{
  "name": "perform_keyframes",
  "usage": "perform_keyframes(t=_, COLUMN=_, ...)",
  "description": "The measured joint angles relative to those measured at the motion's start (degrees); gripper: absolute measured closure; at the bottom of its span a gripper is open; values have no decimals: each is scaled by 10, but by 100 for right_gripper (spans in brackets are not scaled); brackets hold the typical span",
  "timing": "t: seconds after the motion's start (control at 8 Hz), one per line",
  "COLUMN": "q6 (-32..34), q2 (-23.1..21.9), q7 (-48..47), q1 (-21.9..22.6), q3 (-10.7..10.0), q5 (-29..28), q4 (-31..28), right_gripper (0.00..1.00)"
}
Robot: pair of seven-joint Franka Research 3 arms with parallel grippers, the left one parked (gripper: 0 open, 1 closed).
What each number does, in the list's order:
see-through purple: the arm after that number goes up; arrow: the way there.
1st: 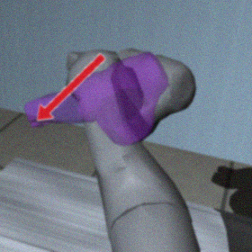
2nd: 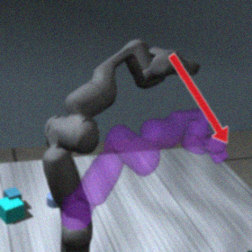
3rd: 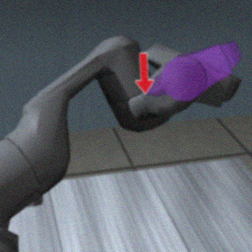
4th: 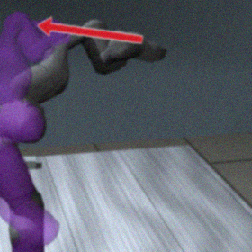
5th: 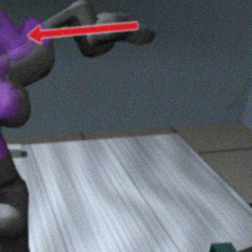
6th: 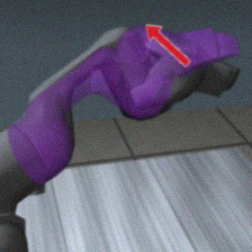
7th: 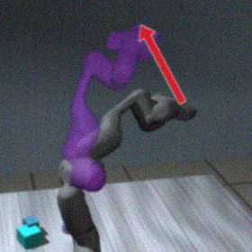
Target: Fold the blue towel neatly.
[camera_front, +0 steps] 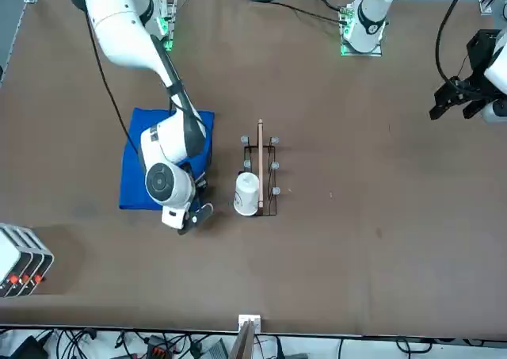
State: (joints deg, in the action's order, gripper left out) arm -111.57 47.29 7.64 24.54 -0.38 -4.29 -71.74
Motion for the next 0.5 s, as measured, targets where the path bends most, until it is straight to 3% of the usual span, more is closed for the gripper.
perform_keyframes(t=0.5, q6=-11, q2=5, q7=-2, q1=0, q3=0, q5=0, q4=0, right_gripper=97)
